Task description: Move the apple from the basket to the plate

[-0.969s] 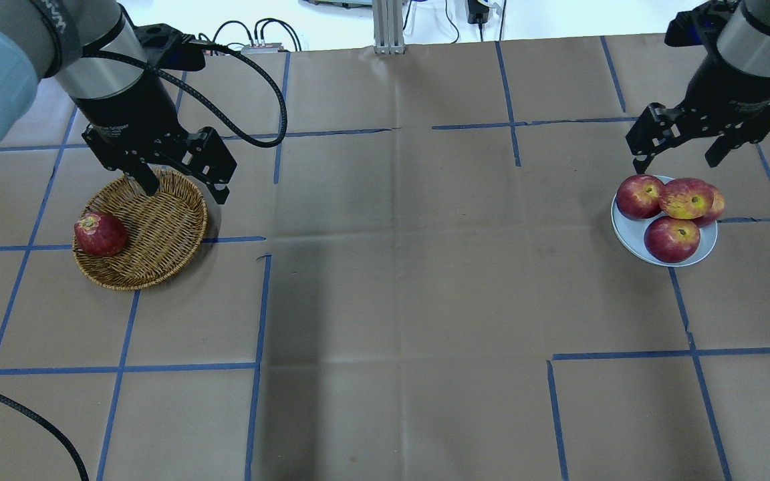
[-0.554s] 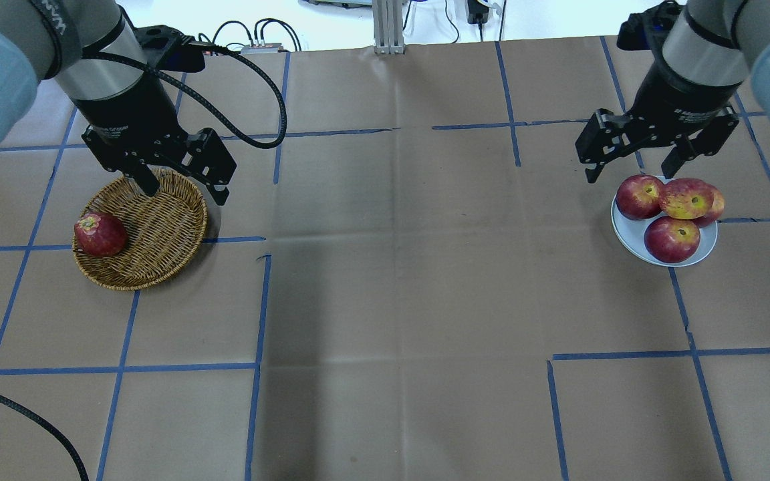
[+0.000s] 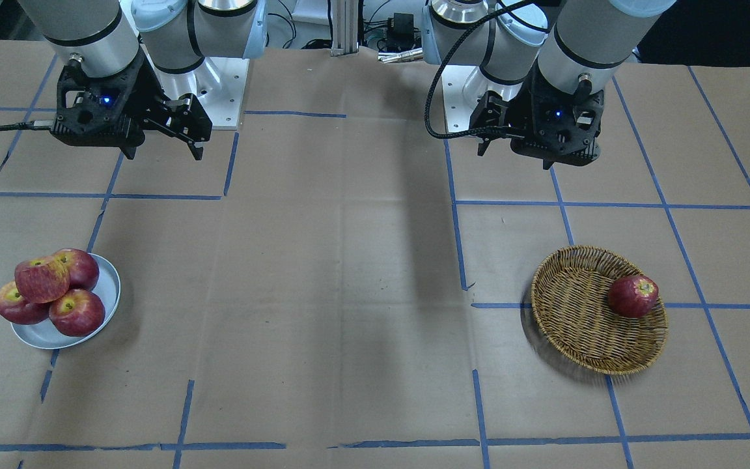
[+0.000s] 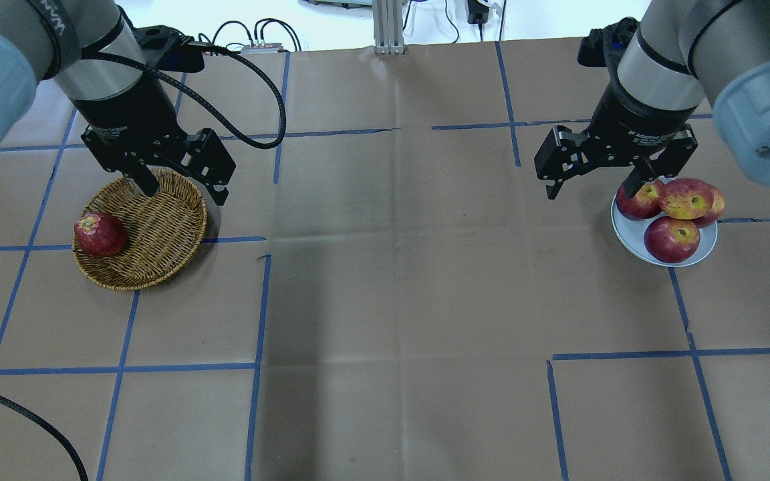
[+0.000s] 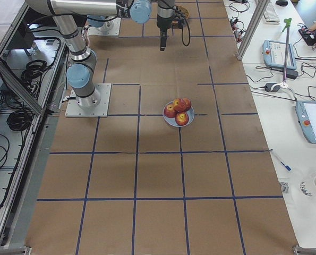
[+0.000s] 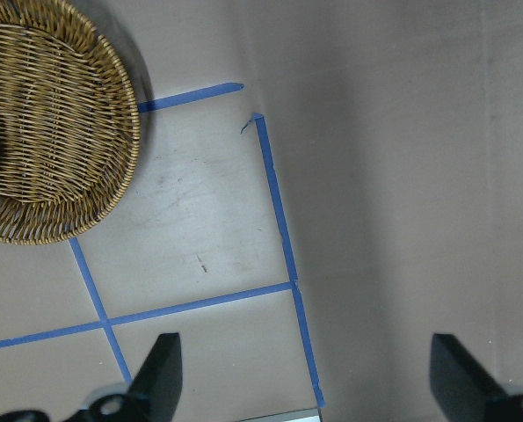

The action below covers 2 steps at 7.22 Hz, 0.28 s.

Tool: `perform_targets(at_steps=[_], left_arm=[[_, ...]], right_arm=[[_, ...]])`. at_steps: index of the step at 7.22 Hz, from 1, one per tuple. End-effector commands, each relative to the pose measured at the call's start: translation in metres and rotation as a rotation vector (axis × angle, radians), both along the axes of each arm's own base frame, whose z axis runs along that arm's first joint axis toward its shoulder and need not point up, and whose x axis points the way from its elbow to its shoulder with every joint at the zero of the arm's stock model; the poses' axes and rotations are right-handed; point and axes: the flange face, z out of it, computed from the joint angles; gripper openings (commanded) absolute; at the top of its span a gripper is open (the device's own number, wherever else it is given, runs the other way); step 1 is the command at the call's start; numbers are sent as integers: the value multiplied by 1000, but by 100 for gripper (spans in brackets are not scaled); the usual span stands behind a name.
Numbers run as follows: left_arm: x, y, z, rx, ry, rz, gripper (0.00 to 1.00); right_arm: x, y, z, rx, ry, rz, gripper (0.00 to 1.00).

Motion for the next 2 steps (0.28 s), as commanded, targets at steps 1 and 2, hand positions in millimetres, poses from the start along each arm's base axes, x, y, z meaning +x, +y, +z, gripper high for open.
perform_targets(at_steps=[1,2], left_arm=[[0,0,0,1,0,0,99],[0,0,0,-1,0,0,99]], right_arm=[[-1,0,-1,0,4,2,100],[0,0,0,-1,6,5,100]])
